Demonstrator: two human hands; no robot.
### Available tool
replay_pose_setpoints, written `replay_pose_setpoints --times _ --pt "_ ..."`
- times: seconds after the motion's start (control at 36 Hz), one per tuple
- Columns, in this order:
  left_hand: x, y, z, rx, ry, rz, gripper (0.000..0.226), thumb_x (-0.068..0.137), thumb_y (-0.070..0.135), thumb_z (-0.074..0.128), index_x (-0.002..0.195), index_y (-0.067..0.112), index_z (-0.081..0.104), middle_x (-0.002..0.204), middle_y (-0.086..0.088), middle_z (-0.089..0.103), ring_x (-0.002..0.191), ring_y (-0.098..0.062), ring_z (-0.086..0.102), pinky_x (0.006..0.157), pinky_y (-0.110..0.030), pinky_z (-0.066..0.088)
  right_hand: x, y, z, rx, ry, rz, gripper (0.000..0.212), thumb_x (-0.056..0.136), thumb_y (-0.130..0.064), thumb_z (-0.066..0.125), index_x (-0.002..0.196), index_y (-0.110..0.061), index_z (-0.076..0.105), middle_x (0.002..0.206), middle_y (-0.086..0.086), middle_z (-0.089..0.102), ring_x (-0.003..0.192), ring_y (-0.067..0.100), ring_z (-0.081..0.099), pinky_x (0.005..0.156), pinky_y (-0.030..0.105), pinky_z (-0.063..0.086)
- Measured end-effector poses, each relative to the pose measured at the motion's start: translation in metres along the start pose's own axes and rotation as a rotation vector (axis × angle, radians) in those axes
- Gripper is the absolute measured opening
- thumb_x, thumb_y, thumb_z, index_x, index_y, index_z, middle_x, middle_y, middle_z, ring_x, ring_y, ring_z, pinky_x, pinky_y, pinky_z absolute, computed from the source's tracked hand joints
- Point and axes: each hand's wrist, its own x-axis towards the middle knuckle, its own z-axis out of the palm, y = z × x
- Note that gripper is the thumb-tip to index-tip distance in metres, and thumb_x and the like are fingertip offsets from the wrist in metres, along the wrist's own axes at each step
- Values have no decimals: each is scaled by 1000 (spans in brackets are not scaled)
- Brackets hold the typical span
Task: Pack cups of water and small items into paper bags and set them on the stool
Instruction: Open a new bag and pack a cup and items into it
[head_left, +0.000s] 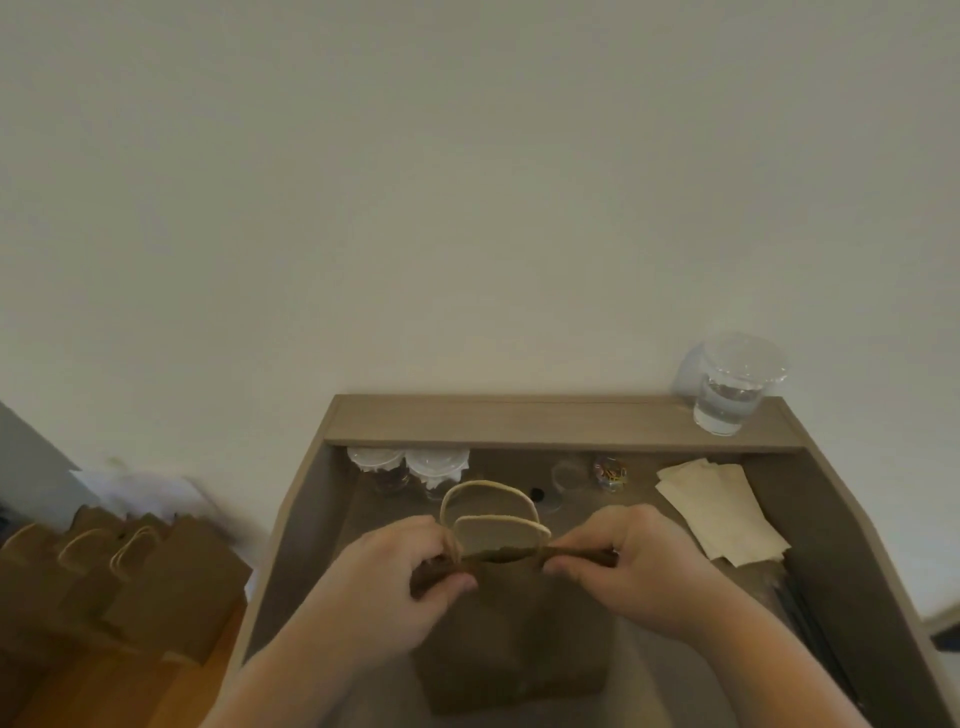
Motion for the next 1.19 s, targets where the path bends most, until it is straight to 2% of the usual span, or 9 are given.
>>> replay_pose_setpoints --times 0.11,0.19,0.28,0.33,0.47,0.56,0.75,1.0,1.19 --pt "9 6 -2 -36 -26 63 18 88 56 71 106 55 69 99 27 66 96 7 62 87 -23 53 -1 -2 10 -82 36 -44 12 93 -43 77 94 -55 78 84 -45 62 88 -9 61 72 9 45" --pt "12 6 -2 -65 -31 93 15 88 56 72 102 54 72 95 26 67 92 6 63 84 -23 53 -4 13 4 89 -51 -62 12 93 -46 76 100 -55 78 99 -28 71 98 2 65 86 21 49" --pt "13 3 -2 -83 -35 120 9 88 59 71 96 54 70 93 25 67 88 4 64 80 -24 54 -7 44 -6 565 -158 -114 42 100 -43 60 128 -17 76 122 10 73 118 32 66 99 45 52" --pt "13 2 -2 -95 -29 141 11 89 57 71 97 52 70 93 26 67 88 5 64 79 -23 54 3 69 -5 682 -70 2 41 100 -33 53 121 -8 78 122 22 71 119 39 65 100 51 49" --pt "15 1 -4 -97 -42 164 10 90 53 73 99 50 73 95 26 67 91 6 63 79 -16 49 63 132 19 187 334 417 27 101 -16 57 104 -33 77 87 -2 76 79 16 71 78 38 61" --pt "16 1 -5 -109 -48 167 10 90 53 73 100 54 73 98 27 67 95 6 62 82 -13 47 96 146 21 90 437 445 17 102 -23 58 109 -31 72 101 -5 74 92 16 69 75 28 48" --pt "19 -4 -4 -112 -66 188 16 92 58 69 105 51 73 97 27 68 97 4 63 87 -20 51 156 191 22 -177 401 588 38 99 -49 59 80 -20 74 76 6 72 76 31 68 66 35 53" --pt "20 -5 -3 -139 -59 193 17 91 59 70 108 59 71 97 28 68 97 2 63 86 -17 50 173 223 27 -293 366 579 40 95 -61 55 88 -29 77 90 2 75 88 30 70 71 34 52" --pt "20 -7 -4 -137 -60 187 15 90 54 73 105 57 74 97 30 69 97 3 64 86 -17 50 173 211 23 -372 383 624 24 98 -42 63 91 -24 77 95 7 73 91 31 69 69 31 46"
